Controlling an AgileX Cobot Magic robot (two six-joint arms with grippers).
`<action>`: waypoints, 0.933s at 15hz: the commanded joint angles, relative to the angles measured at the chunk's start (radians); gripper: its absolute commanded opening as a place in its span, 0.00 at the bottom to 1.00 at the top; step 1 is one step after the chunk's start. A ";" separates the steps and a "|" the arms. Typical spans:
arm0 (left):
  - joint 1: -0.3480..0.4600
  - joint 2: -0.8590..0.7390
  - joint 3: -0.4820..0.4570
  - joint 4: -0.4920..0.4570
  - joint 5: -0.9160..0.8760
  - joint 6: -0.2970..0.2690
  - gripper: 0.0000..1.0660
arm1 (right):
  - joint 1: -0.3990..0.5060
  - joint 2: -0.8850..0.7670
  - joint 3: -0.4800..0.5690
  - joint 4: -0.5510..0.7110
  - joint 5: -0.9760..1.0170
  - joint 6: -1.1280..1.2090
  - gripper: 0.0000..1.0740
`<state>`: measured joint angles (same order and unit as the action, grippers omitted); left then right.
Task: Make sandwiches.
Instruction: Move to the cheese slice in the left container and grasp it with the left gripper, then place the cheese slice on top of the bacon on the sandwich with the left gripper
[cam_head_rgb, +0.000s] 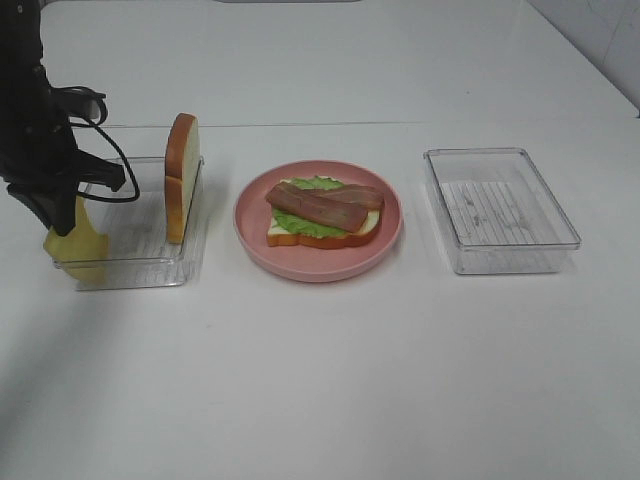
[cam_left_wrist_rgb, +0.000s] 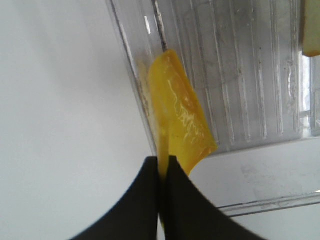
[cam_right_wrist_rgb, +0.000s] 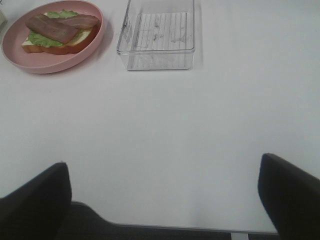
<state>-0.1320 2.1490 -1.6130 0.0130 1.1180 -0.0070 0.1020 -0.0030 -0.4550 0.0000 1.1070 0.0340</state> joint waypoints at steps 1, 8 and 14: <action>-0.002 -0.014 0.001 0.011 0.007 0.001 0.00 | 0.002 -0.032 0.004 0.000 -0.007 -0.007 0.89; -0.002 -0.245 0.001 0.006 0.001 -0.006 0.00 | 0.002 -0.032 0.004 0.000 -0.007 -0.007 0.89; -0.002 -0.442 -0.041 -0.120 0.027 0.039 0.00 | 0.002 -0.032 0.004 0.000 -0.007 -0.007 0.89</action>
<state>-0.1320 1.7150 -1.6660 -0.1210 1.1470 0.0390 0.1020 -0.0030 -0.4550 0.0000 1.1070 0.0340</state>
